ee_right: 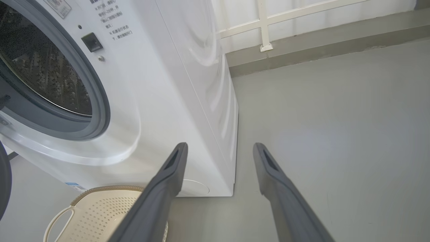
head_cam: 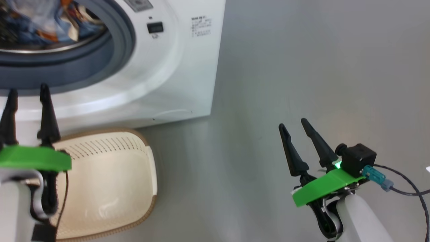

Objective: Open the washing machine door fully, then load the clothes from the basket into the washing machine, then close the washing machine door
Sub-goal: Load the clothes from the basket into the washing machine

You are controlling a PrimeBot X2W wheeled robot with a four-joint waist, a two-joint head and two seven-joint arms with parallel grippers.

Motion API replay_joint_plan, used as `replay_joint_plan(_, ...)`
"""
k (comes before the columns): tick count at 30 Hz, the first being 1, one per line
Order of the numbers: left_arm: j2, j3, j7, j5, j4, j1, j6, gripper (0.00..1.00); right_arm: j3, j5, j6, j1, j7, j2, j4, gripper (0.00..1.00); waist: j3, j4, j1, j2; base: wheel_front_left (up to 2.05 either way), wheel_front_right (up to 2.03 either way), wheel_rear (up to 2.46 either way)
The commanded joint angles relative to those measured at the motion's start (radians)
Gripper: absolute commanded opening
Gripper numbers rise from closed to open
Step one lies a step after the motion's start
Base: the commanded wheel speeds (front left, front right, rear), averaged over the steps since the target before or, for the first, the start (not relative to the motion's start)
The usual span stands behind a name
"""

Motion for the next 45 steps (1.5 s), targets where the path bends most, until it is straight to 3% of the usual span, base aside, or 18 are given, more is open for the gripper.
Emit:
replay_joint_plan(1,0.022,0.05,-0.005,0.02,-0.047,0.022,0.004,1.0,0.017,-0.011,0.003,0.025,-0.005,0.007,-0.018,1.0,-0.058,0.015,0.0002,0.0,0.0,0.0,0.0)
replay_joint_plan(13,-0.134,0.148,-0.005,0.188,-0.194,0.278,-0.034,1.0,0.009,-0.027,0.003,0.088,-0.005,0.007,-0.022,1.0,-0.193,0.035,0.0002,0.0,0.0,0.0,0.0)
replay_joint_plan(19,-0.176,0.183,-0.005,0.225,-0.231,0.362,-0.04,1.0,-0.002,-0.036,0.003,0.111,-0.005,0.007,-0.022,1.0,-0.243,0.043,0.0002,0.0,0.0,0.0,0.0)
replay_joint_plan(30,-0.2,0.191,-0.005,0.301,-0.296,0.509,-0.03,1.0,-0.025,-0.054,0.003,0.165,-0.005,0.007,-0.027,1.0,-0.323,0.053,0.0002,0.0,0.0,0.0,0.0)
replay_joint_plan(45,-0.203,0.129,-0.005,0.24,-0.313,0.643,0.044,1.0,-0.042,-0.069,0.003,0.215,-0.005,0.007,-0.044,1.0,-0.381,0.049,0.0002,0.0,0.0,0.0,0.0)
